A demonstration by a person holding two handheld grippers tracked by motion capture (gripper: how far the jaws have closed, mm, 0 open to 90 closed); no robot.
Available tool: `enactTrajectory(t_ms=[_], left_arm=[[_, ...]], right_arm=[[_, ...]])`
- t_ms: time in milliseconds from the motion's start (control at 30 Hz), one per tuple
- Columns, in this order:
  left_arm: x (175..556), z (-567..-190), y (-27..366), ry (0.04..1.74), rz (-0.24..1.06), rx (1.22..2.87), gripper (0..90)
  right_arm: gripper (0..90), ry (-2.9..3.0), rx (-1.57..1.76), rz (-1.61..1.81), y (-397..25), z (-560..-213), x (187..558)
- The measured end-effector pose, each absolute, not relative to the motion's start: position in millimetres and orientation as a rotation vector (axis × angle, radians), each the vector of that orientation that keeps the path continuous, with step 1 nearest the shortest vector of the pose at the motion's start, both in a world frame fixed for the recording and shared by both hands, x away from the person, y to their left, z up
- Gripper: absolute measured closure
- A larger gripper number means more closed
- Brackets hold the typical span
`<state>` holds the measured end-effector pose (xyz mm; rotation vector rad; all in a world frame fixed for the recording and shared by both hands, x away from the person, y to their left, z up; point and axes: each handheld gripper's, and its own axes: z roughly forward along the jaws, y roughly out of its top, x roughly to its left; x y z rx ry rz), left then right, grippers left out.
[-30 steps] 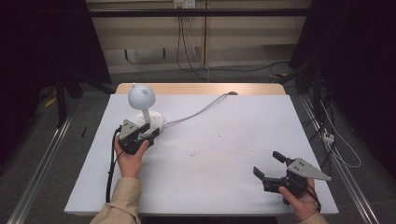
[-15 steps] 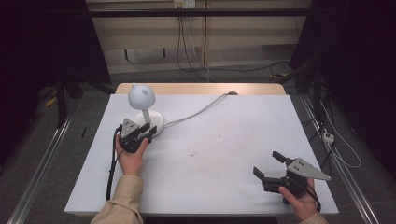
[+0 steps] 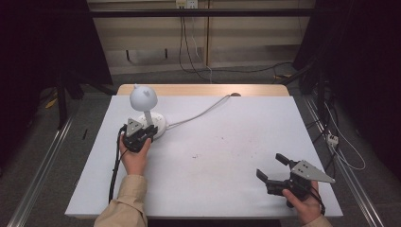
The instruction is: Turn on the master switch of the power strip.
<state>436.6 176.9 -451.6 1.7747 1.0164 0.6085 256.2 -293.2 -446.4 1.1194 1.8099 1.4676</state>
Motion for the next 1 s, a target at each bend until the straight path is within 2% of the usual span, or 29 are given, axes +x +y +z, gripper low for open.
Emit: enactTrajectory(t_ms=[733, 1000], left_arm=[[445.0, -453.4, 171.9, 1.055, 0.61, 1.78, 90.0], [447.1, -454.4, 171.1, 1.072, 0.614, 1.771, 90.0]], right_arm=[[5.6, 1.821, 1.11, 1.465, -290.6, -447.0, 256.0], [5.6, 1.821, 1.108, 1.463, -290.6, -446.8, 256.1]])
